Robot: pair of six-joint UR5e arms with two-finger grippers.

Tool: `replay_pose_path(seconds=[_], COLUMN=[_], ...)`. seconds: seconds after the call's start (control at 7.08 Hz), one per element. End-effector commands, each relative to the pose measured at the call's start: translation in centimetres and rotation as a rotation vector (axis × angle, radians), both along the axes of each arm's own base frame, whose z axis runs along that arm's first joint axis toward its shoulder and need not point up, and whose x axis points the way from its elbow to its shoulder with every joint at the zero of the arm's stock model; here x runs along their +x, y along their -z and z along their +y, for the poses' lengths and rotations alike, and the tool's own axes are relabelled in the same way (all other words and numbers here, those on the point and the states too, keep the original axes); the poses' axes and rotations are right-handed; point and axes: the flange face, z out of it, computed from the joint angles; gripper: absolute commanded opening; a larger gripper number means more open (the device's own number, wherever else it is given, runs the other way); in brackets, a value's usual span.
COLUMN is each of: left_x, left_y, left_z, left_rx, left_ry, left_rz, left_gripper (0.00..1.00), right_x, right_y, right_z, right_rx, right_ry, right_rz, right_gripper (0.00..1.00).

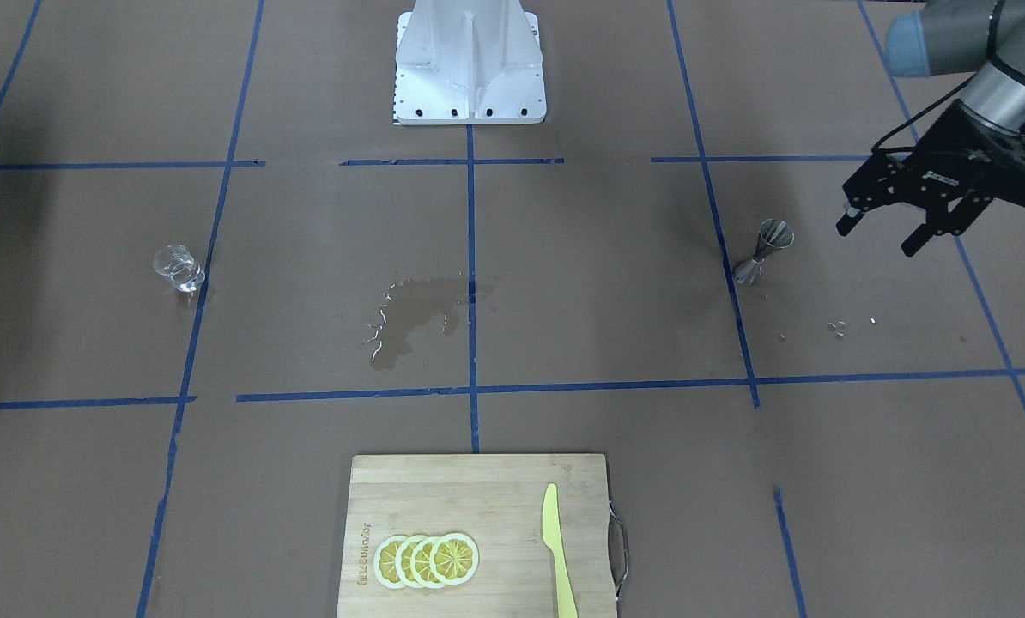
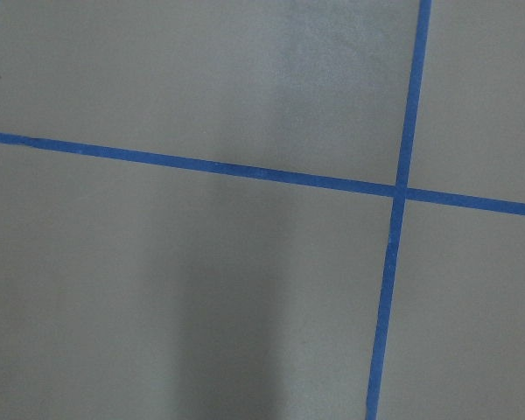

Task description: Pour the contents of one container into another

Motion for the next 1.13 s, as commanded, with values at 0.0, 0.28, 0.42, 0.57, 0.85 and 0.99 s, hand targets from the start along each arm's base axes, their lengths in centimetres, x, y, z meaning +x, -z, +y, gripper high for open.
replay_pose_path(seconds=[0.0, 0.28, 0.42, 0.57, 0.85, 0.99], left_x=[3.5, 5.2, 5.3, 4.3, 6.7, 7.1], left_y=[5.0, 5.0, 2.6, 1.5, 1.9, 0.9], left_z=[2.7, 7.2, 9.9, 11.5, 13.8, 14.9], left_rx=[0.013, 0.036, 0.083, 0.116, 0.148, 0.157], left_ry=[0.216, 0.335, 0.394, 0.413, 0.488, 0.491], left_rz=[0.052, 0.026, -0.006, 0.02, 0.062, 0.034], left_gripper=[1.0, 0.99, 0.99, 1.0, 1.0, 1.0], right_x=[-0.2, -0.2, -0.2, -0.1, -0.1, -0.1], right_y=[0.3, 0.3, 0.6, 0.6, 0.7, 0.8], right_z=[-0.1, -0.2, -0.2, -0.2, -0.2, -0.2], right_rx=[0.006, 0.023, 0.029, 0.031, 0.032, 0.035], right_ry=[0.003, 0.004, 0.002, 0.001, 0.001, 0.001], right_rz=[-0.003, -0.009, -0.012, -0.012, -0.012, -0.012], right_gripper=[1.0, 1.0, 1.0, 1.0, 1.0, 1.0])
